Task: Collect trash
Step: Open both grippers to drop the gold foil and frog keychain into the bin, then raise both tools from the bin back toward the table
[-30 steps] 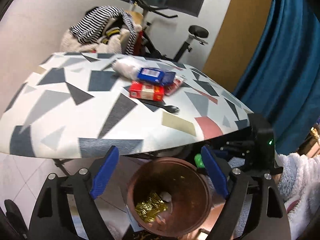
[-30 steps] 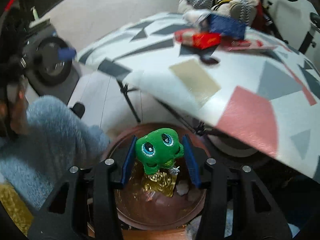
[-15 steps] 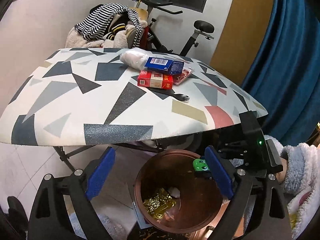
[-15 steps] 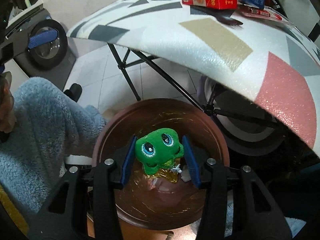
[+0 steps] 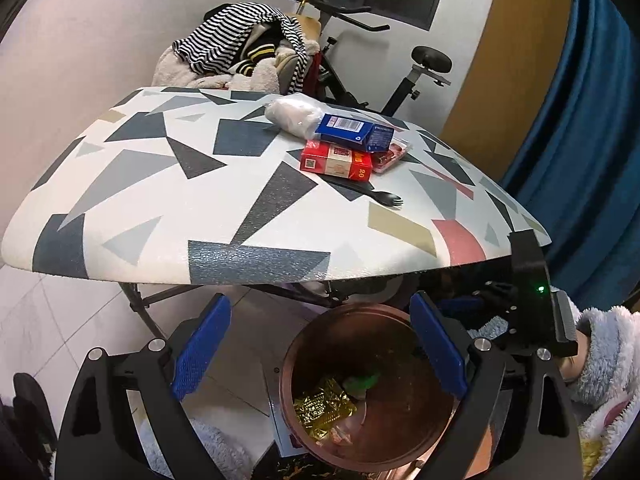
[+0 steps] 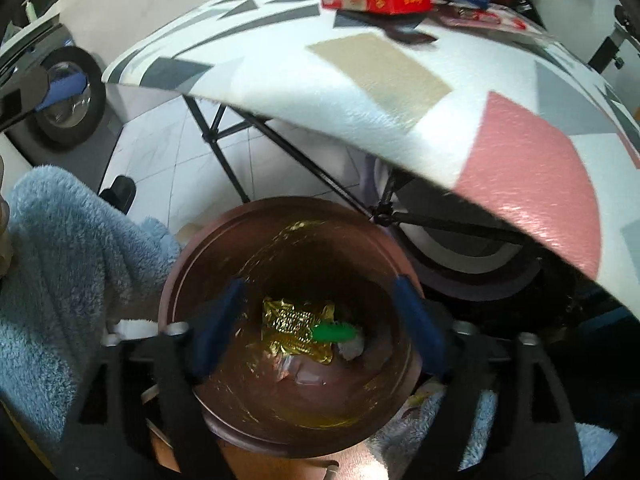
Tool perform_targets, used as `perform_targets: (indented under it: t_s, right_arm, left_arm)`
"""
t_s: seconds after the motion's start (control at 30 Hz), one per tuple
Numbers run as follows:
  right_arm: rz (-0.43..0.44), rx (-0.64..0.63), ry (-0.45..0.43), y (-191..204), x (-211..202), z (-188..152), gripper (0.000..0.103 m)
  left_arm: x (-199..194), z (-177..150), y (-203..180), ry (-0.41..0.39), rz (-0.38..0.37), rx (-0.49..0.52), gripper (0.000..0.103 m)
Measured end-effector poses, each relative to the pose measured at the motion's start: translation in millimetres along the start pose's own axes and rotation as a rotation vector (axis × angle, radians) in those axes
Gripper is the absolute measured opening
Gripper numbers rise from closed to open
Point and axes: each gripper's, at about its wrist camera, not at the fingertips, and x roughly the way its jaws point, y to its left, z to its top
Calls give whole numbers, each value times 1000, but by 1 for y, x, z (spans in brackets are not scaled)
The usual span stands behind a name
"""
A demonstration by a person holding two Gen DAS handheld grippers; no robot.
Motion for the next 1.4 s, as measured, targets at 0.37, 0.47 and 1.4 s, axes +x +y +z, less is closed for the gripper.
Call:
perform_targets:
  t_s: [0.37,0.47,1.4]
  right_arm:
    - [14,-44,-148,2,-34,6,97]
    - [11,-47,-203,2,-46,9,97]
    - [-20,6,-349,-58,-76,74,97]
  left_arm:
    - [-5,0,-2,-16,21,5,89]
    - [-5,3,-3,-17,28,9,89]
    - [8,82,15,-127,109,-11,97]
